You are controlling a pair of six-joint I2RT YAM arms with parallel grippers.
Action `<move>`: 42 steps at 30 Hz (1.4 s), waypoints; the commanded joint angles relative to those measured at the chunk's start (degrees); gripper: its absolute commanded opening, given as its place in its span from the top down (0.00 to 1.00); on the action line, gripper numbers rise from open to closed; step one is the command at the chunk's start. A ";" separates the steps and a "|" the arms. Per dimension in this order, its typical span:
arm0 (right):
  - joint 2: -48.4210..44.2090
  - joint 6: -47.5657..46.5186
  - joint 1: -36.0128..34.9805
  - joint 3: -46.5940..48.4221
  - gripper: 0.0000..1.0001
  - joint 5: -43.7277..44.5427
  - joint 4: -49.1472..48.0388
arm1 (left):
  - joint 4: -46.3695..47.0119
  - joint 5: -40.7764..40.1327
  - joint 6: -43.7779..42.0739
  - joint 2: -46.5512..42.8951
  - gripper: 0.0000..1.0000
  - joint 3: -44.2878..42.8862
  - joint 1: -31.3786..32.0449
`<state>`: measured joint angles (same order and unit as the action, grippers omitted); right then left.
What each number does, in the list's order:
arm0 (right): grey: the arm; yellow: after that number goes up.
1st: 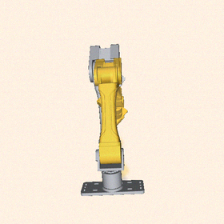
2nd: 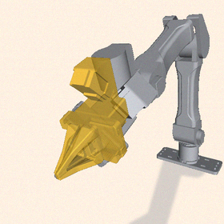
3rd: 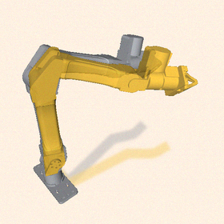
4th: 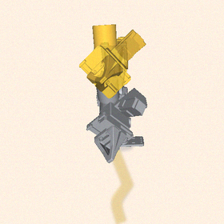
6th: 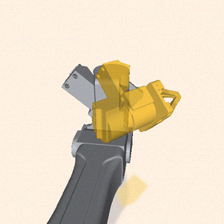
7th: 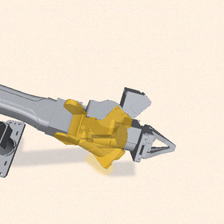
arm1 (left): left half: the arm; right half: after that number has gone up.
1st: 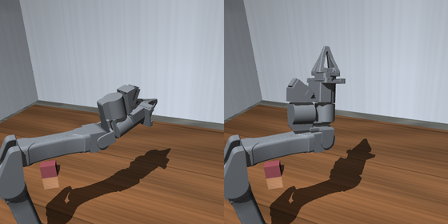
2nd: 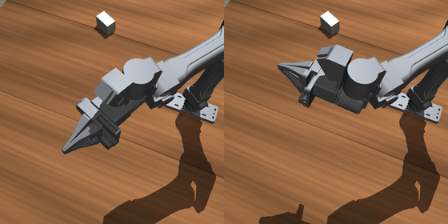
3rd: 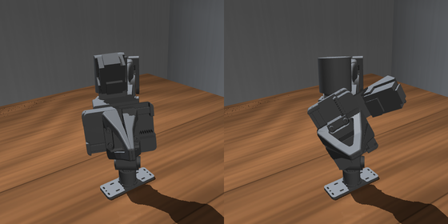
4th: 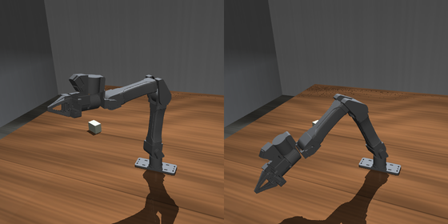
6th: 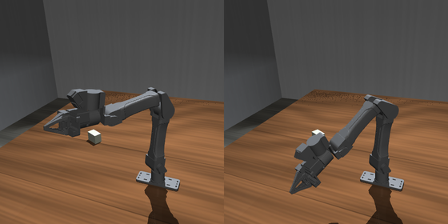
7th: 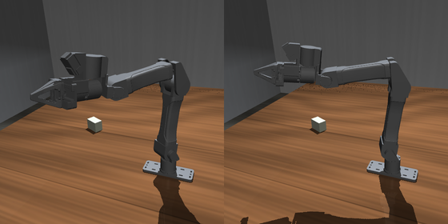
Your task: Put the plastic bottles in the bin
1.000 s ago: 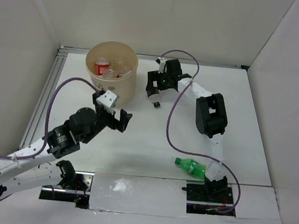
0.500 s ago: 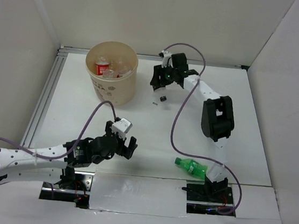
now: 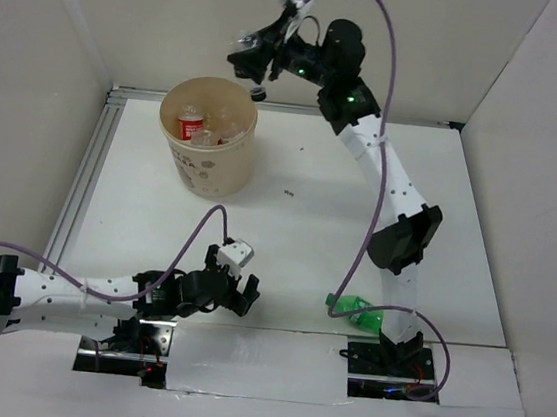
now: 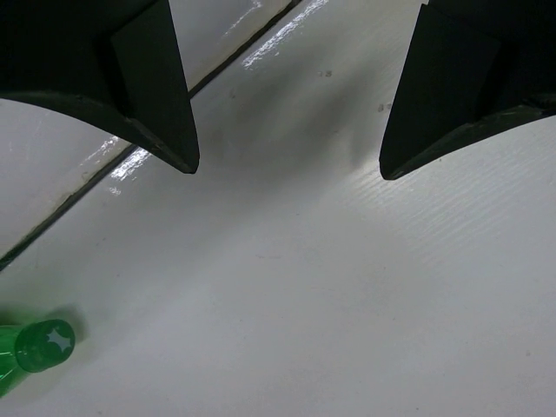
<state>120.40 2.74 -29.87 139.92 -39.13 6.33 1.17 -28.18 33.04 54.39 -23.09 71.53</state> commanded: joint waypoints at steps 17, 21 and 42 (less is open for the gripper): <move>-6.73 -13.47 7.98 -8.08 0.47 -15.78 15.70 | 9.29 0.41 -9.75 7.57 0.02 -7.76 1.95; -16.21 -40.81 15.97 -21.85 0.89 -15.03 46.26 | 7.81 -2.91 -4.48 1.26 0.05 -3.81 1.95; -43.58 -46.69 -5.63 -80.93 0.04 24.73 59.06 | -8.64 -7.86 2.90 -12.47 0.01 -3.19 1.95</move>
<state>77.78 -44.77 -34.68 60.75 -17.19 63.48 -8.01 -35.70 33.67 41.87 -25.80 73.28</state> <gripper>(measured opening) 0.960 0.993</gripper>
